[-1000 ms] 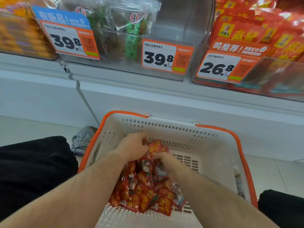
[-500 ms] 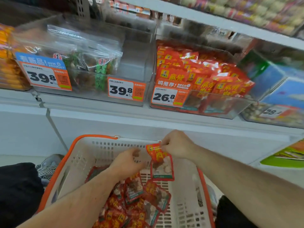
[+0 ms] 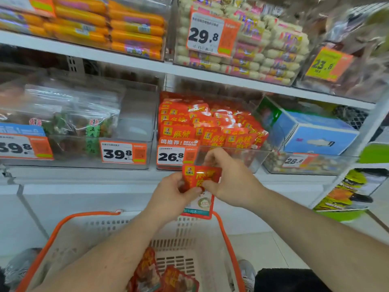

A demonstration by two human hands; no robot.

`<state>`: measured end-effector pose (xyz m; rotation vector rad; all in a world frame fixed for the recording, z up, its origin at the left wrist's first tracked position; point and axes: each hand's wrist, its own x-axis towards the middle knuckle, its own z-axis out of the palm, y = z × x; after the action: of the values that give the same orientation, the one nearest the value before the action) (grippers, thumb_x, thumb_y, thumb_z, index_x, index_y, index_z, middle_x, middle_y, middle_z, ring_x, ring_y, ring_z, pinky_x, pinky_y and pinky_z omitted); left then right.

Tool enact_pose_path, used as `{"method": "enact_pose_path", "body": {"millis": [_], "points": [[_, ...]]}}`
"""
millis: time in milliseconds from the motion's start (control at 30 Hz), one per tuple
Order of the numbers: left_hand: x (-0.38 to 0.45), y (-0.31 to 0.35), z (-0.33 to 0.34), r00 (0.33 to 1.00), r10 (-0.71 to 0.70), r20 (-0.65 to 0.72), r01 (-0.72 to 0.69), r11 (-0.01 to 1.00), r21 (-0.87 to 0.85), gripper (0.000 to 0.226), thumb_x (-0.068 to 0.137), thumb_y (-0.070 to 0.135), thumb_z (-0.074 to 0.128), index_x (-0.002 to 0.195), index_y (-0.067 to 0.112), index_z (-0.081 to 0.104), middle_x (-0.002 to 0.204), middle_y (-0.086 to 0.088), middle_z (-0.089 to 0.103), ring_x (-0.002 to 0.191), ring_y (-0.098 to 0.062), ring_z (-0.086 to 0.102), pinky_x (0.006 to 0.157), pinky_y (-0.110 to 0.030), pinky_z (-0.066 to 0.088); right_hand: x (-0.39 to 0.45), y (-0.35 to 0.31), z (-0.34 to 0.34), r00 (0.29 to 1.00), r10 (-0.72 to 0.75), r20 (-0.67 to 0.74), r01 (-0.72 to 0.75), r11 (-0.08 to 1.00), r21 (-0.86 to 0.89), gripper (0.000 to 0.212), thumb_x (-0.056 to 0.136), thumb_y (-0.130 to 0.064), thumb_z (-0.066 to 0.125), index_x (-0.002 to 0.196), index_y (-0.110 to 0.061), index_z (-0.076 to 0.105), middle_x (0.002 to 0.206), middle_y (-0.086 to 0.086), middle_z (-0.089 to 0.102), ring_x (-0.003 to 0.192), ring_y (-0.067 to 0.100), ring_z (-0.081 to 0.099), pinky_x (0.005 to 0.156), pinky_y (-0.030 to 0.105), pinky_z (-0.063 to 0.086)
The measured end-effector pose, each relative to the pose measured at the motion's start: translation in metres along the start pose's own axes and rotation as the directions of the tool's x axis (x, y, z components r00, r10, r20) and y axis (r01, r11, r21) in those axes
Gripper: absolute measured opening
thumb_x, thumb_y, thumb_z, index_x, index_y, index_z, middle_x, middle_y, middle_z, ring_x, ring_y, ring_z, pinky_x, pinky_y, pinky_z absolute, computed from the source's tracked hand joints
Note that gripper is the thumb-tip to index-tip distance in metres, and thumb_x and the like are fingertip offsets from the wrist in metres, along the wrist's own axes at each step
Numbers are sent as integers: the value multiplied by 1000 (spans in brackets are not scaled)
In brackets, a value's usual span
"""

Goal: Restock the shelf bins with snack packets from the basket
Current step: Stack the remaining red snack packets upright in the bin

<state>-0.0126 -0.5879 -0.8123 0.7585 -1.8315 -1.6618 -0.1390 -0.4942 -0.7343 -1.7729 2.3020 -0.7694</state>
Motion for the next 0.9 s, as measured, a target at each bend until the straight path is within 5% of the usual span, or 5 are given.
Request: {"method": "enact_pose_path", "body": {"millis": [133, 267, 333, 433, 900], "points": [[18, 32, 11, 988, 151, 13, -151, 973, 177, 24, 83, 14, 76, 99, 28, 68, 93, 6, 74, 90, -11, 70, 87, -44, 56, 0, 5, -24, 999, -24, -24, 19, 978, -206, 34, 88, -27, 69, 121, -26, 59, 118, -4, 66, 108, 20, 59, 88, 35, 51], [37, 64, 18, 852, 505, -137, -396, 793, 464, 49, 74, 31, 83, 118, 30, 60, 118, 8, 65, 110, -10, 59, 97, -39, 50, 0, 12, -47, 913, -179, -366, 49, 940, -337, 20, 87, -23, 68, 107, -17, 67, 98, 3, 71, 89, 27, 63, 72, 37, 52], [51, 71, 14, 754, 610, -241, -252, 609, 752, 88, 67, 48, 83, 140, 21, 43, 148, -8, 40, 136, -27, 37, 112, -48, 31, 4, 18, -60, 774, -272, -572, 46, 925, -378, 19, 84, -23, 66, 100, -14, 69, 88, 4, 71, 79, 26, 64, 63, 35, 52], [69, 69, 4, 810, 493, -319, -3, 546, 838, 119, 64, 62, 80, 152, 15, 13, 159, -20, 1, 147, -39, 4, 118, -52, 8, 12, 32, -83, 610, -305, -731, -35, 912, -409, 20, 84, -23, 64, 100, -15, 71, 87, 3, 71, 79, 23, 61, 60, 33, 45], [75, 40, -8, 832, 466, -302, 18, 522, 853, 118, 69, 55, 81, 154, 18, 8, 160, -17, -2, 148, -34, 0, 115, -52, 17, 58, 94, -91, 792, 179, -584, -476, 781, -405, 13, 98, -28, 52, 95, -16, 50, 95, 10, 66, 89, 36, 59, 67, 35, 35]]}}
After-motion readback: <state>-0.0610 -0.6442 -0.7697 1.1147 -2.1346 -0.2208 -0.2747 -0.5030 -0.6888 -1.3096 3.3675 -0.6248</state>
